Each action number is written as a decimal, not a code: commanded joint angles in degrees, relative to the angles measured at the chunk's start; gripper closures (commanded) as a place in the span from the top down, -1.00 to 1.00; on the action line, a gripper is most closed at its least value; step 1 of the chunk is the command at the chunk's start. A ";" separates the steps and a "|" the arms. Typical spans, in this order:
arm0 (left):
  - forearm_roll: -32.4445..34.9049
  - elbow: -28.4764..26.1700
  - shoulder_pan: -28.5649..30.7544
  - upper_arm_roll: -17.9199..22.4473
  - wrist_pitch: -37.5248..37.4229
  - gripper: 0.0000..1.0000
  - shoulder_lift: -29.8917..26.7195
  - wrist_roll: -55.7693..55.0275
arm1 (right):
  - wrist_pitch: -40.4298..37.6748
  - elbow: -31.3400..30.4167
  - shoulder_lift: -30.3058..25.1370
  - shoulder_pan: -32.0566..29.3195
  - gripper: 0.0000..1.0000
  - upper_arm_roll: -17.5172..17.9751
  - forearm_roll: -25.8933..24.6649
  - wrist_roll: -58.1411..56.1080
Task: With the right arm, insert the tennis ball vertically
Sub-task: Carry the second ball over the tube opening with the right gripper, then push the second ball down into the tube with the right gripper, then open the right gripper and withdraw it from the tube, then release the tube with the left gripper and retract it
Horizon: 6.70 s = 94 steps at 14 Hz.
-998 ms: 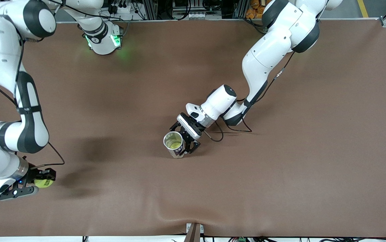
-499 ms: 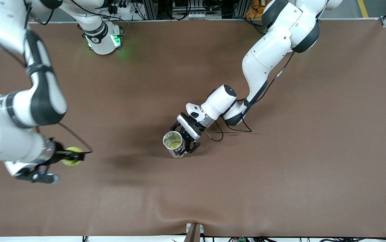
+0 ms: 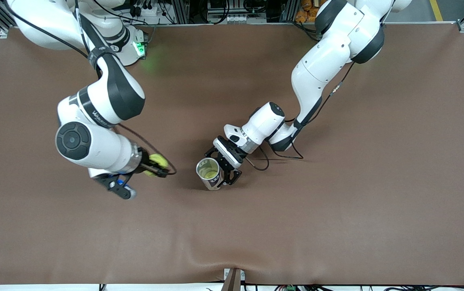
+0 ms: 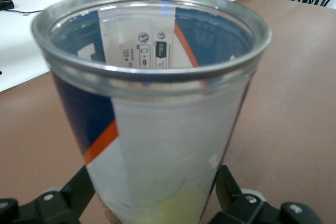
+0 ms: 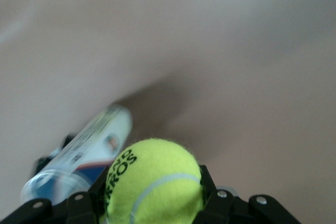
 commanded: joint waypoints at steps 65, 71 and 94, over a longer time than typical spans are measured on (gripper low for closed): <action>1.78 -2.55 0.66 0.14 0.20 1.00 -1.13 -0.41 | 9.76 -1.30 -0.92 -3.54 1.00 -0.19 -4.99 -6.99; 1.87 -9.91 3.29 0.14 0.11 1.00 -2.88 -0.06 | -8.12 -4.01 -9.60 -14.79 1.00 -0.19 -4.99 -34.42; 0.03 -0.10 31.84 -1.97 -62.14 1.00 -21.16 -0.67 | -24.38 -18.71 -40.39 -8.48 1.00 -23.57 -5.34 -56.71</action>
